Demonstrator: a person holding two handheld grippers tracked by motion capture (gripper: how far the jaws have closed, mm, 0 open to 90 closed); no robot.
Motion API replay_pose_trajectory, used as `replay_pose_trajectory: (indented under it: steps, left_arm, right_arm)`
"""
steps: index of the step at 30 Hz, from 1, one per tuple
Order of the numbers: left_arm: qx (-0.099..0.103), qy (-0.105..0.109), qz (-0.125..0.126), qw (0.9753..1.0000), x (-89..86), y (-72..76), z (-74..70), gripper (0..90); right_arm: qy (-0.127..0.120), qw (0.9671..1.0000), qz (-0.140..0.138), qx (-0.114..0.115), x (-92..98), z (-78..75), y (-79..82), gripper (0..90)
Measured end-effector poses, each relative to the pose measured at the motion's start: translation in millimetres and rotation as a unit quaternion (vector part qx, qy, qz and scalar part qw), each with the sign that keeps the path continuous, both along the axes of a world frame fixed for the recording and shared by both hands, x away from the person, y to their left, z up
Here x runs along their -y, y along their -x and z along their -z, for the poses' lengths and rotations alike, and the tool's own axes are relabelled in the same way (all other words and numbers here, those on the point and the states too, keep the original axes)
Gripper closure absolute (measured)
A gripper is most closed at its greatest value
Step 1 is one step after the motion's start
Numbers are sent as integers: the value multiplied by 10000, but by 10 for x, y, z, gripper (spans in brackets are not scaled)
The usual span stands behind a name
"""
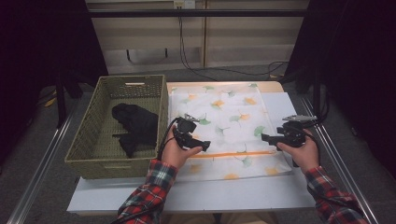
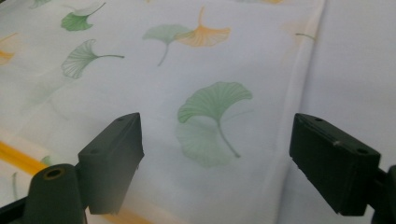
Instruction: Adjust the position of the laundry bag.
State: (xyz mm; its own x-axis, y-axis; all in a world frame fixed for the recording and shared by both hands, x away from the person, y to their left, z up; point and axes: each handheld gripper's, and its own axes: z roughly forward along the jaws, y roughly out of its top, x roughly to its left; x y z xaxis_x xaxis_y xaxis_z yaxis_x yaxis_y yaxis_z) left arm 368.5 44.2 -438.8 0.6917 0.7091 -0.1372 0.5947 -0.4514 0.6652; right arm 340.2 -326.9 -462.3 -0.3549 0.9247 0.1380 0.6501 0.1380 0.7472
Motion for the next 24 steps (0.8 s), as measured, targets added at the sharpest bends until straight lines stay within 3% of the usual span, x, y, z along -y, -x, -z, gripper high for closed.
replay_pose_trajectory:
  steps: [9, 11, 24]
  left_arm:
    - [-32, 36, 17, 10000, 13, -6, 35, 36]
    - [-43, 8, 13, 10000, 14, -9, 45, 36]
    - [-8, 8, -9, 10000, 20, -19, 63, 37]
  right_arm:
    - [71, 9997, 214, -9, 83, 31, -142, 237]
    - [69, 9995, 305, -57, 123, 56, -202, 303]
    - [-86, 9974, 600, -387, 200, 147, -351, 440]
